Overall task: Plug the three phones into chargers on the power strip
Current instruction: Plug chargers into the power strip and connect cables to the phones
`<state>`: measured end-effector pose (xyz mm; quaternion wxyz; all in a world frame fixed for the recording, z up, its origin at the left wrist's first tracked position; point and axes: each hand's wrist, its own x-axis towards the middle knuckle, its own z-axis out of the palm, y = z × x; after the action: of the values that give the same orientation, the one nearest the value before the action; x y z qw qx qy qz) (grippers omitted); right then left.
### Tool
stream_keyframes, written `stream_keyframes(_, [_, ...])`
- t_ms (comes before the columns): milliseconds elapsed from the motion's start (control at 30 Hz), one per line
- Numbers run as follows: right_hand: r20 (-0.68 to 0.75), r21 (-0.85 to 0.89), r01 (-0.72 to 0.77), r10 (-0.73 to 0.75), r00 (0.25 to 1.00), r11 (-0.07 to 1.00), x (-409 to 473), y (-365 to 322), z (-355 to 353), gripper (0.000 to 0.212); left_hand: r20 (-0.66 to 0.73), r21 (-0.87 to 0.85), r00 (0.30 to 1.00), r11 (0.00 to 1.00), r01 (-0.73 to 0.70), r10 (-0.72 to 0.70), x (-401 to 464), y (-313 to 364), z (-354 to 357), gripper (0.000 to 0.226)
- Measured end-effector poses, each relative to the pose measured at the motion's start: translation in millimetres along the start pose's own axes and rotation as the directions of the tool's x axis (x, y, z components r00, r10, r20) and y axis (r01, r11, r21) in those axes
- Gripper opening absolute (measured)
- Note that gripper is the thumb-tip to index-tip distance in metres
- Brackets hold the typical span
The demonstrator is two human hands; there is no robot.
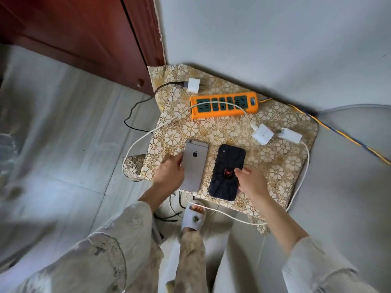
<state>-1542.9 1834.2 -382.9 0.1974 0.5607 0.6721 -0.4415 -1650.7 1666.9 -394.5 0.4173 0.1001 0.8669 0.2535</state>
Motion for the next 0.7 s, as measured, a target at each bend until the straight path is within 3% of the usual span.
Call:
stream_keyframes(33, [0.018,-0.091,0.043,-0.042,0.999,0.995,-2.2,-3.2,-2.7,0.024,-0.006,0.063,1.000,0.998,-0.030,0.031,-0.1,-2.3,-1.9,0.044])
stream_keyframes(167, [0.030,-0.344,0.260,-0.266,0.963,0.902,3.0,-38.9,-10.7,0.027,-0.082,0.434,0.977,0.890,-0.142,0.196,7.4,-23.5,-10.8,0.069])
stream_keyframes(267, [0.011,-0.410,0.490,-0.533,0.846,0.769,16.0,-86.3,-7.1,0.030,0.068,0.627,0.976,0.752,-0.205,0.209,14.0,-40.7,-7.2,0.096])
stream_keyframes(367, [0.060,-0.465,0.639,-0.698,0.713,0.613,39.5,-133.9,5.0,0.031,0.043,0.674,0.986,0.724,-0.148,0.161,19.0,-46.4,1.9,0.105])
stream_keyframes(500, [0.112,-0.539,0.685,-0.764,0.635,0.490,75.6,-188.4,24.4,0.035,-0.019,0.692,0.989,0.716,-0.093,0.147,21.1,-49.3,10.0,0.113])
stream_keyframes(700, [0.282,-0.682,0.646,-0.691,0.665,0.343,106.3,-210.3,43.7,0.049,0.002,0.700,0.990,0.707,-0.104,0.144,19.2,-53.1,12.3,0.120])
